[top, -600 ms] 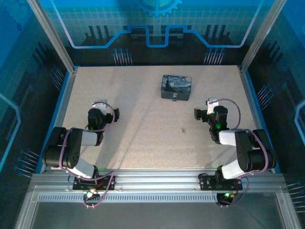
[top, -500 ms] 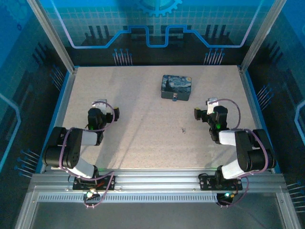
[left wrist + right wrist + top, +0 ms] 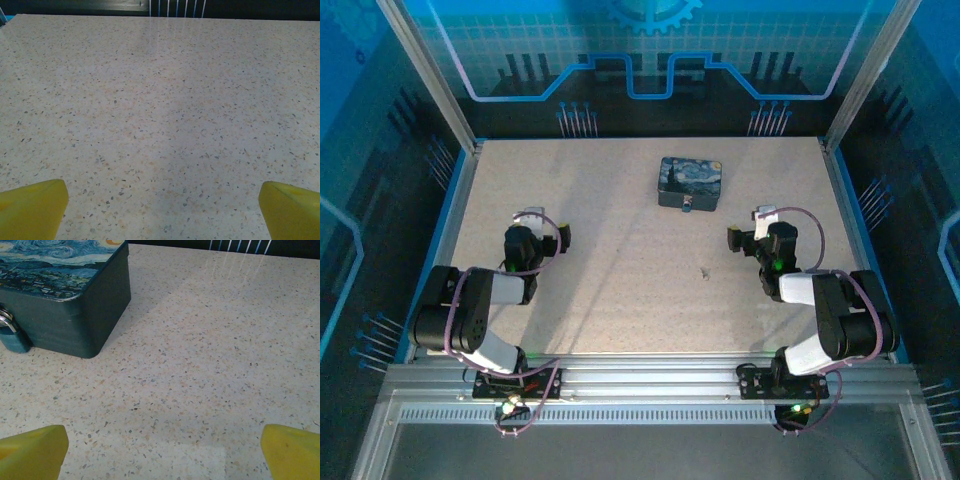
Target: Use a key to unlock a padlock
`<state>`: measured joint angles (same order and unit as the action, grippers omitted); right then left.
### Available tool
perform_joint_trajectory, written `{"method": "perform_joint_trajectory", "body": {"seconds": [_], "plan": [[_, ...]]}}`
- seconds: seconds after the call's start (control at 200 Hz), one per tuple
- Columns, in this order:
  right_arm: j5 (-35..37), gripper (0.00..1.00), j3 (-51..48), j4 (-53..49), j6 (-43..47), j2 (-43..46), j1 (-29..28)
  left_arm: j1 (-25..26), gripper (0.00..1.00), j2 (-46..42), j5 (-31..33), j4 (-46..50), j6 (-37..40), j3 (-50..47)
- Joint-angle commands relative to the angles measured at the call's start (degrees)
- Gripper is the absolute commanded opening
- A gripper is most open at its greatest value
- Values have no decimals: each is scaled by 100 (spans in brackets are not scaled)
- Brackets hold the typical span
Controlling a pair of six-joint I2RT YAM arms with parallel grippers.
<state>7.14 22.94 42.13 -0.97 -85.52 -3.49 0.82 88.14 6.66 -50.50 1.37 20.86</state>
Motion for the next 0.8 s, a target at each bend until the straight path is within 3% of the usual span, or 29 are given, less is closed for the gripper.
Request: {"method": "perform_joint_trajectory", "body": {"seconds": [0.0, 0.55, 0.655, 0.79], "plan": [[94, 100, 123, 226, 87, -62, -88, 41, 99, 63, 56, -207, -106, 103], [-113, 100, 99, 230, 9, -23, 39, 13, 99, 49, 191, -348, -197, 32], [161, 100, 48, -56, -151, 432, 55, 22, 99, -289, 175, -443, -183, -173], [140, 100, 290, -1152, -247, 1242, 86, 45, 99, -1172, 493, 570, -242, -50]]}}
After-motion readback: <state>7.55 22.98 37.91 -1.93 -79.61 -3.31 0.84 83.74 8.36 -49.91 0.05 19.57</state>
